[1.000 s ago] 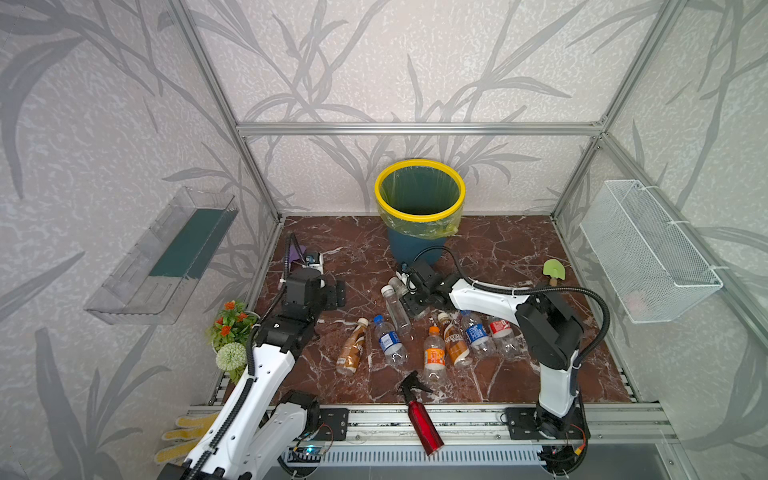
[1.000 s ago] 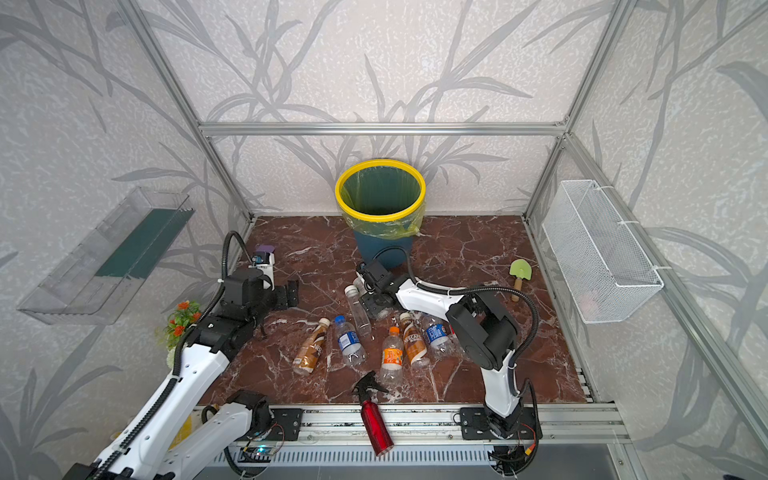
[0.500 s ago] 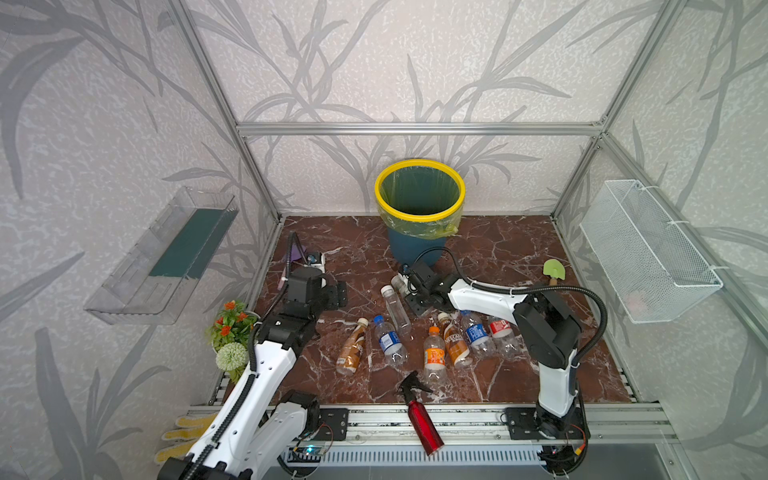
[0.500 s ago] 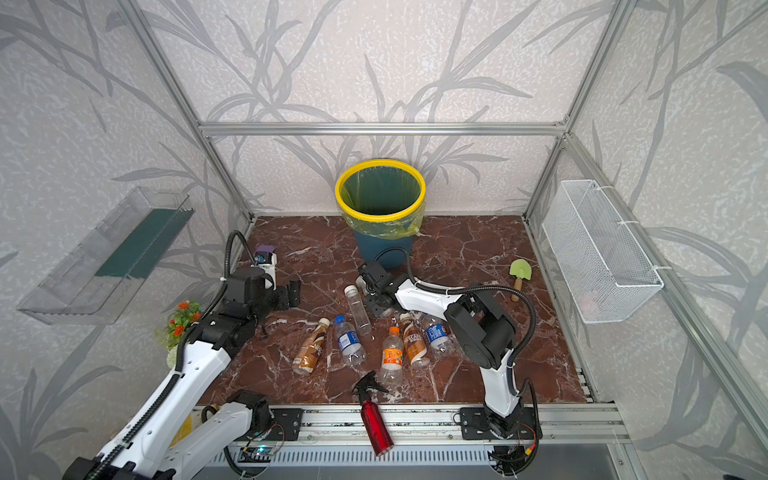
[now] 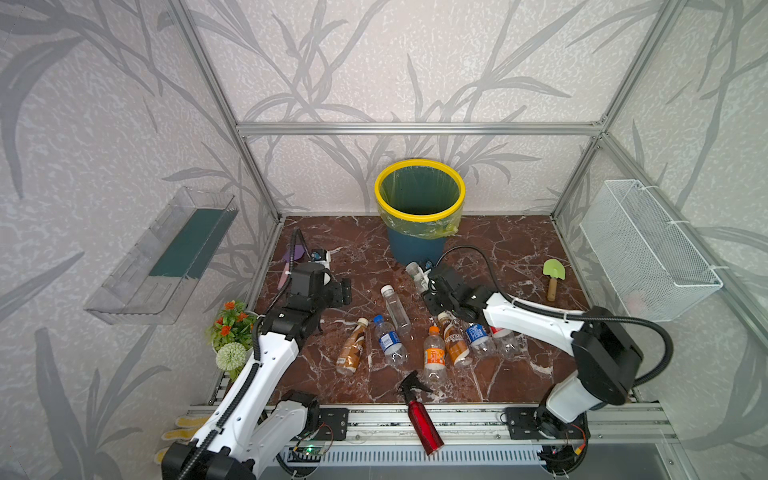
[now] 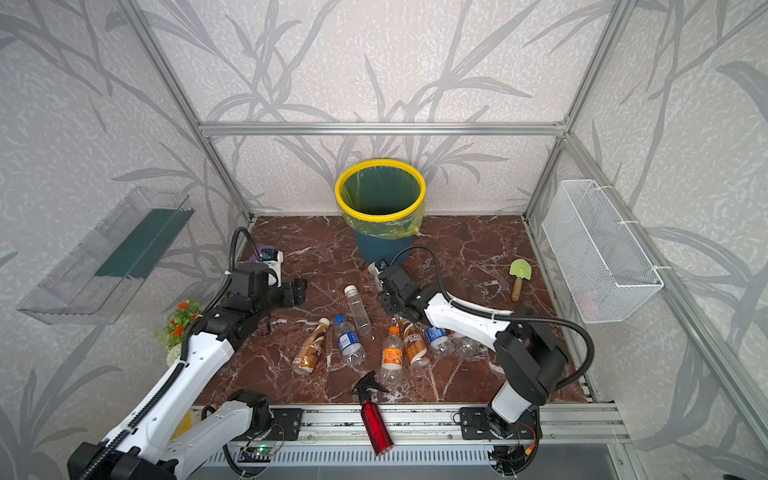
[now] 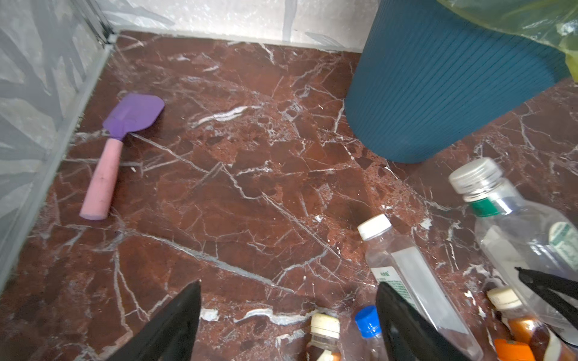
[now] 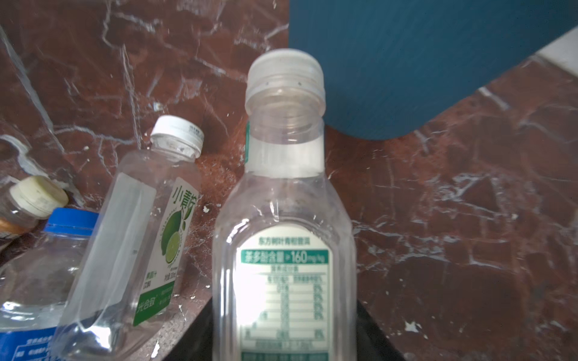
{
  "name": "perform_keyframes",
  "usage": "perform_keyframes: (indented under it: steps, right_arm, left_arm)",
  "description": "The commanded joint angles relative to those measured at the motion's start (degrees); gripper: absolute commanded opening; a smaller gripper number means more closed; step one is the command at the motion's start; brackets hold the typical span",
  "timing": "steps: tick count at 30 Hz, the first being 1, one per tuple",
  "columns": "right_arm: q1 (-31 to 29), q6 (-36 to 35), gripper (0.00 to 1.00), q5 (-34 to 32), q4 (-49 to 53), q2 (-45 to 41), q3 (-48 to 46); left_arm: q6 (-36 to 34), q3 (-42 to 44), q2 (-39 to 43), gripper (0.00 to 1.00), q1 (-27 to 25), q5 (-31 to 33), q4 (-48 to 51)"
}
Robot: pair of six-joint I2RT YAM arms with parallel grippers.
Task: Throw the plastic bottles in the bin
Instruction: 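Grasp the green-labelled clear bottle with the right gripper while the left arm withdraws, then carry the green-labelled bottle over the bin and open the right gripper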
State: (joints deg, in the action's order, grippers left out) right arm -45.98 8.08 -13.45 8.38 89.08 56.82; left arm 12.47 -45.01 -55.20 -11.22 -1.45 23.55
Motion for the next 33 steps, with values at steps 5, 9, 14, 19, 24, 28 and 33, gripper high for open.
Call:
perform_keyframes:
  steps: [5, 9, 14, 19, 24, 28, 33]
  right_arm:
    - [0.71, -1.23, 0.50, -8.50, -6.71, -19.21, -11.26]
    - [0.89, -3.03, 0.51, -12.81, -6.28, -31.56, -16.56]
    - [0.88, -5.69, 0.51, -17.41, -4.12, -46.02, -20.98]
    - [0.84, -15.23, 0.52, -18.71, -8.31, -57.47, -22.88]
    - [0.97, -25.76, 0.54, -14.59, -23.90, -54.44, -17.67]
    - [6.84, -19.66, 0.50, -5.44, -16.88, -32.60, 7.66]
    - [15.58, -10.71, 0.77, 15.79, 7.83, -0.28, 49.35]
  left_arm:
    - [5.22, -2.45, -4.24, 0.80, -0.97, -6.02, -0.48]
    - [6.16, -2.91, -5.51, 0.79, -2.15, -6.20, -1.70]
    - [6.51, -3.98, -7.69, 0.78, -4.45, -5.15, -1.93]
    - [7.19, -4.80, -9.48, 0.77, -6.93, -4.33, -2.57]
    - [8.53, -5.25, -10.15, 0.77, -9.13, -3.08, -3.12]
    - [10.65, -4.92, -10.23, 0.76, -10.61, -2.36, -4.45]
    - [13.59, -3.36, -9.13, 0.75, -12.56, -0.41, -4.51]
